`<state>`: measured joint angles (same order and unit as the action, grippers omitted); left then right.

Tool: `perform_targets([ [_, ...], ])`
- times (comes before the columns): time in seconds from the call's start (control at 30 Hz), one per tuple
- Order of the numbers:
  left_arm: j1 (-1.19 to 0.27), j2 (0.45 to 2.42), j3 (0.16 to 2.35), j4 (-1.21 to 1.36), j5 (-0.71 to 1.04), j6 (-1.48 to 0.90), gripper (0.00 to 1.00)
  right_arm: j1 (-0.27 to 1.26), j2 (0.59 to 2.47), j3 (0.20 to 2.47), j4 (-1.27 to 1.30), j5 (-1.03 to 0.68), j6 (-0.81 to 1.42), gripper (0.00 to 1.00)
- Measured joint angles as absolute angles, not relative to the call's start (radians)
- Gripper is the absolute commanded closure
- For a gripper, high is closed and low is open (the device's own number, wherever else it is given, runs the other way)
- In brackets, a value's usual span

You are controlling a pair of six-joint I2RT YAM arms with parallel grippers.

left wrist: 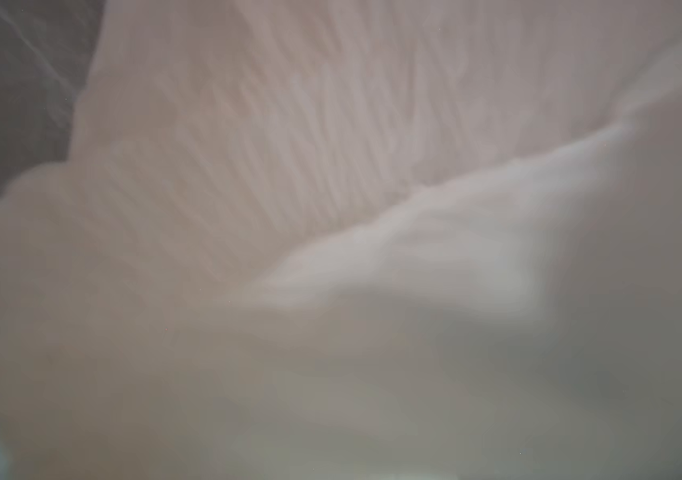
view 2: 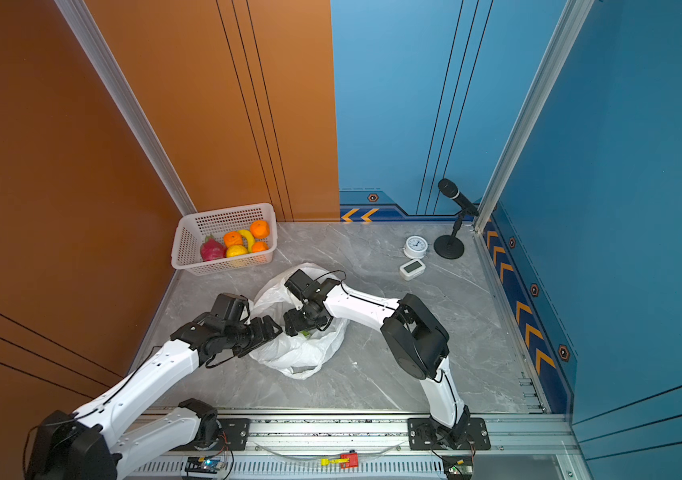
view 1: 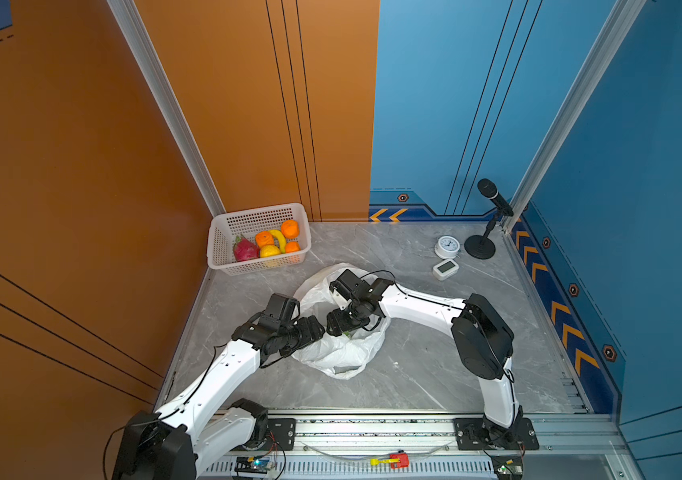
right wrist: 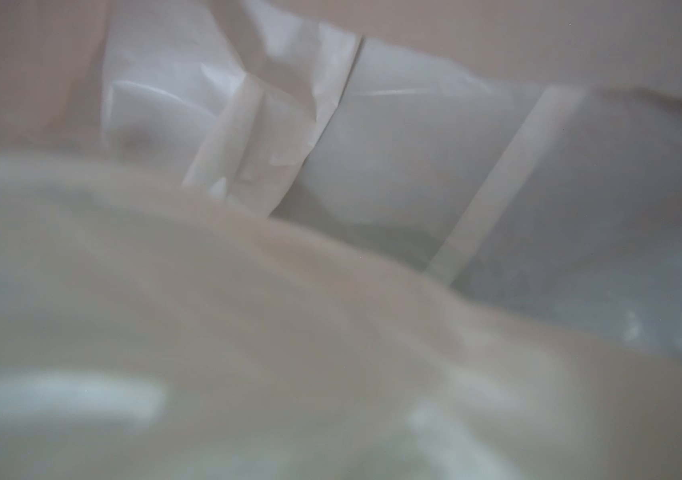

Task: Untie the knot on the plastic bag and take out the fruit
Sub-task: 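Reach the right gripper down into the bag toward the green fruit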

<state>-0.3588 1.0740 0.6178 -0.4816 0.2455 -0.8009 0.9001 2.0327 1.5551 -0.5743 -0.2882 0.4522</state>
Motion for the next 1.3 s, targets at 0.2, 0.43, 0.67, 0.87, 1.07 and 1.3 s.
perform_targets([
  [0.2, -0.359, 1.205, 0.641, -0.474, 0.270, -0.799, 0.44, 0.897, 2.014, 1.539, -0.557, -0.310, 0.449, 0.29],
  [0.43, -0.359, 1.241, 0.647, -0.497, 0.267, -0.763, 0.74, 0.879, 1.954, 1.505, -0.541, -0.309, 0.450, 0.26],
  [0.67, -0.359, 1.249, 0.640, -0.501, 0.266, -0.749, 0.78, 0.872, 1.950, 1.506, -0.533, -0.308, 0.452, 0.19],
  [0.87, -0.359, 1.262, 0.640, -0.501, 0.266, -0.749, 0.78, 0.876, 2.015, 1.557, -0.535, -0.305, 0.448, 0.17],
  [1.07, -0.359, 1.263, 0.640, -0.501, 0.266, -0.748, 0.78, 0.879, 2.094, 1.576, -0.533, -0.276, 0.448, 0.25],
  [1.3, -0.356, 1.264, 0.640, -0.496, 0.261, -0.749, 0.77, 0.883, 2.119, 1.592, -0.520, -0.255, 0.443, 0.46],
])
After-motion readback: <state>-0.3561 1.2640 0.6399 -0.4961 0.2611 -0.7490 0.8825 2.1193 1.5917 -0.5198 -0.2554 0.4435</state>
